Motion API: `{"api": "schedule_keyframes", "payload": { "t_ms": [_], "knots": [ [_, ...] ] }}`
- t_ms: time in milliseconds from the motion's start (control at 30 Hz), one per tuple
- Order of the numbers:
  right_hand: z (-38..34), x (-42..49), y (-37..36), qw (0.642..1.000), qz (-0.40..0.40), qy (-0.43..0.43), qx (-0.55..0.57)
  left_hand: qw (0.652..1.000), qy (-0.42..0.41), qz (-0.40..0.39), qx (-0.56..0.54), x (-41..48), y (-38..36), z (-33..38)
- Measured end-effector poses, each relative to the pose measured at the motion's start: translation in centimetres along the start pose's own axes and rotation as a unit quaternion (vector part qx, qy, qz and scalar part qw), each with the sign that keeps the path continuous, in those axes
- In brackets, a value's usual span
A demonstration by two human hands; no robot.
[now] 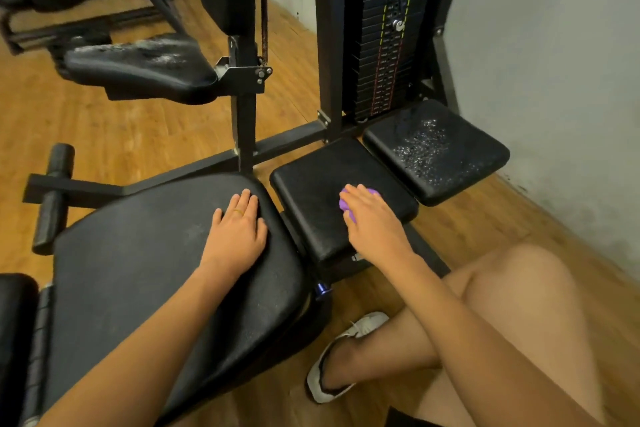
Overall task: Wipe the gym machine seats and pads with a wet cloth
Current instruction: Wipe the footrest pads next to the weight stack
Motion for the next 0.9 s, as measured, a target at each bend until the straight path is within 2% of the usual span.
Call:
{"api": "schedule_keyframes", "payload": {
  "t_ms": [67,167,300,367,467,533,600,633,733,900],
  "knots": [
    [0.6,-0.6,0.8,0.999,0.045,-0.020,0.001,1.000,-0.017,-0.020,-0.003,0.6,0.5,0.5],
    [0.7,-1.3,1.2,0.993,0.101,-0.050,0.025,0.994,-0.097,-0.036,-0.028,1.5,1.0,3.3],
    [2.0,-3.5,1.9,0.967,0.166,-0.137,0.135,0.976,-0.204,-0.065,-0.046,0.9,0.2,8.1],
    [2.5,-4.8,2.7,0.942,0.222,-0.180,0.173,0.966,-0.238,-0.095,-0.040,-0.1,-1.4,9.2],
    [4.3,-6.1,3.5,0.882,0.317,-0.264,0.228,0.965,-0.245,-0.072,-0.061,-0.5,-2.5,9.2],
    [6.0,-6.6,2.6,0.834,0.354,-0.330,0.265,0.964,-0.253,-0.057,-0.065,-0.4,-2.5,9.3],
    [6.8,-6.8,1.3,0.821,0.361,-0.366,0.251,0.962,-0.258,-0.059,-0.066,-0.5,-2.6,9.4],
    [7.7,-6.7,-0.2,0.817,0.357,-0.379,0.248,0.963,-0.255,-0.062,-0.068,-0.5,-2.6,9.2],
    [6.5,-6.4,0.3,0.774,0.400,-0.384,0.305,0.965,-0.247,-0.061,-0.071,-0.4,-2.6,9.0],
    [6.6,-6.4,-0.7,0.715,0.449,-0.413,0.341,0.965,-0.243,-0.049,-0.081,-0.3,-2.6,9.0]
  ]
}}
Point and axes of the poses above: each hand's wrist, its own x-axis towards the middle knuckle, its own y-axis out of the back of the hand, z = x × y, the point moved 7 cm from there along x, towards the middle knuckle, and after that the axes turned 10 degrees about z, right-handed, at the moved point
